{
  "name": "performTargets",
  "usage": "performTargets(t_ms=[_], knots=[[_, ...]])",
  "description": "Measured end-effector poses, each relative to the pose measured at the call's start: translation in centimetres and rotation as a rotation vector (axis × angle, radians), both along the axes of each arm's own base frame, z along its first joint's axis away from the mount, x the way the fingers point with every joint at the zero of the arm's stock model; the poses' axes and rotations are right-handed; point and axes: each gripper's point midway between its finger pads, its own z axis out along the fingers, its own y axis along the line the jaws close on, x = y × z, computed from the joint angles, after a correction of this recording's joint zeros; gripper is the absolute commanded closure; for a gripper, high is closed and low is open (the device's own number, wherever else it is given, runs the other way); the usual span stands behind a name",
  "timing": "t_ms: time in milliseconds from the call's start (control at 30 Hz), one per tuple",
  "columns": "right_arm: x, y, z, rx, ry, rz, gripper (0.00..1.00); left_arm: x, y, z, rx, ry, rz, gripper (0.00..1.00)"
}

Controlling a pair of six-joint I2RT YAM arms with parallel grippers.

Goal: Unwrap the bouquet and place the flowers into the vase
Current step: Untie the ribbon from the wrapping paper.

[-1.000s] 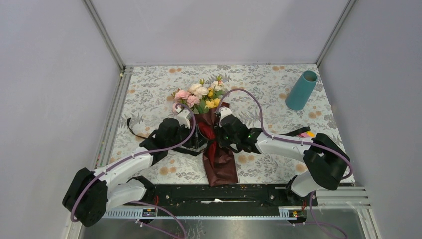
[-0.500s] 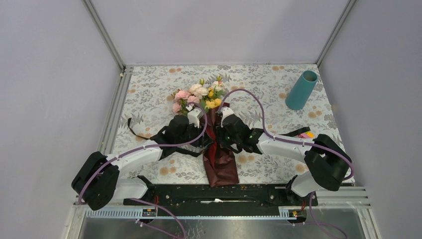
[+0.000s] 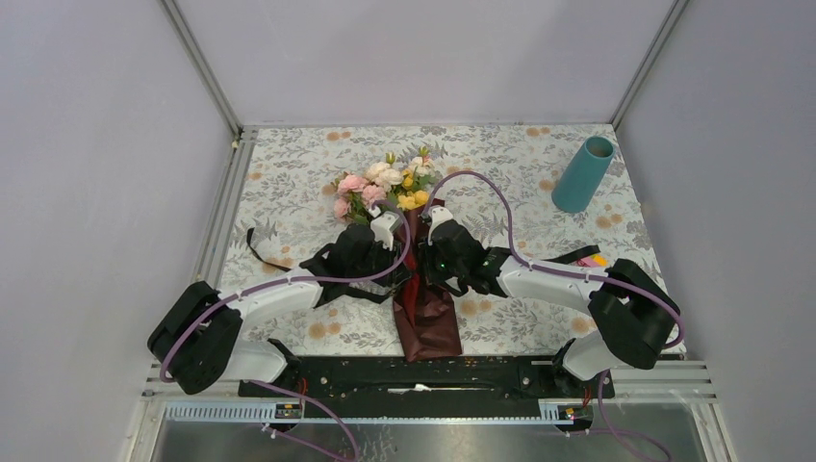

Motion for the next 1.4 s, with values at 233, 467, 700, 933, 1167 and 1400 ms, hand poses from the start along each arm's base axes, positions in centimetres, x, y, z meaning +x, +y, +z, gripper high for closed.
performTargets(t_ms=[233,467,700,933,1167,1400], knots=[[0.0,0.0,0.0,0.003,0.003,-0.005,1.0,-0.2,-0.2,-0.5,0.011,0.007,-0.008,0.9],[0.0,-0.1,-0.1,0.005,0.005,-0.008,1.0,-0.3,-0.3,-0.5,0.011,0.009,-0.008,1.0],[0.1,-0.4,-0.4,0.005,0.008,-0.035,1.0,-0.1,-0.2,-0.2,0.0,0.01,0.025,1.0],[0.6,-1.3,-0.6,0.002,0.007,-0.084,1.0,0.4,0.3,0.7,-0.038,-0.007,0.096,1.0],[0.6,-1.6,-0.7,0.002,0.009,-0.096,1.0,-0.1,0.8,0.4,-0.049,-0.006,0.112,0.93],[0.5,-1.3,-0.5,0.017,0.017,-0.08,1.0,-0.1,-0.4,0.9,-0.086,-0.031,0.046,0.76]])
